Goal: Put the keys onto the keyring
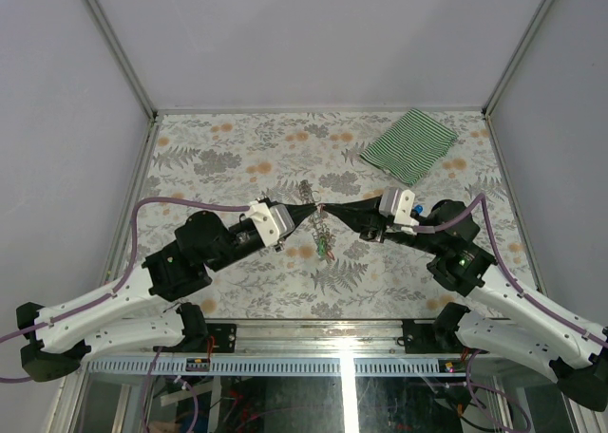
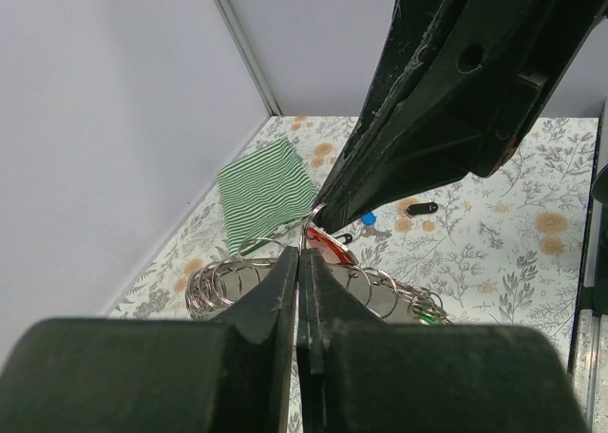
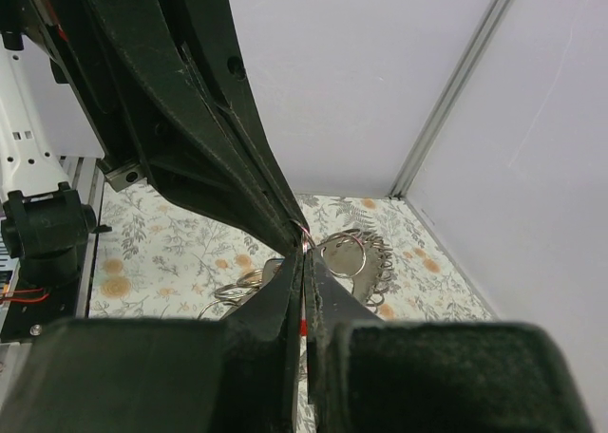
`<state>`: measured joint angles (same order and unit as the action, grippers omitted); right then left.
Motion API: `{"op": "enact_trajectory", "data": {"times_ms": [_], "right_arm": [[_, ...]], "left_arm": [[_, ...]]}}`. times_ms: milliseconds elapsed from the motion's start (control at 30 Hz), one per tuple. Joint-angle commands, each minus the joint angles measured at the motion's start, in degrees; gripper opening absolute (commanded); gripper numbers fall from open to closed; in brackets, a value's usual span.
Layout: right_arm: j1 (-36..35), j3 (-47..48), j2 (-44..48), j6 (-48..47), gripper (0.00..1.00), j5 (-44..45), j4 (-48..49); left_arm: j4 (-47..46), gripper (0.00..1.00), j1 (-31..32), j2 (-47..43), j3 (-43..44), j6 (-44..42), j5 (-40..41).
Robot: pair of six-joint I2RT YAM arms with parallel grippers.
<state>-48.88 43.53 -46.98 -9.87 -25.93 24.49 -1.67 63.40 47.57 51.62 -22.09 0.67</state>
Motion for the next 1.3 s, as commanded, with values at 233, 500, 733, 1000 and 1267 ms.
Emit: {"op": "enact_trajectory", "data": {"times_ms": [233,500,733,1000,1267], "right_arm": [[-0.5,0.7,0.8,1.0,0.0,4.7,2.0],[-0.5,1.5,0.3,2.9,0.0,6.8,1.1],[-0.5,2.1,0.0,4.9,0.0,8.8,-0.3],[-0.5,2.6,-0.4,6.5,0.0,11.0,-1.3],[-0.5,2.9,-0.5,9.2,0.0,12.5,-1.6]], "left_arm": [[-5.8,0.0,0.5,-0.7,2.5,1.1,-0.3],[-6.5,0.0,0.5,-0.8,2.3,1.2,-0.4],[-6.7,0.0,0.5,-0.8,2.2,0.9,-0.5],[-6.7,0.0,0.4,-1.1,2.2,0.8,-0.4],[-7.1,0.0,0.5,-1.6,1.8,0.8,-0.8]]}}
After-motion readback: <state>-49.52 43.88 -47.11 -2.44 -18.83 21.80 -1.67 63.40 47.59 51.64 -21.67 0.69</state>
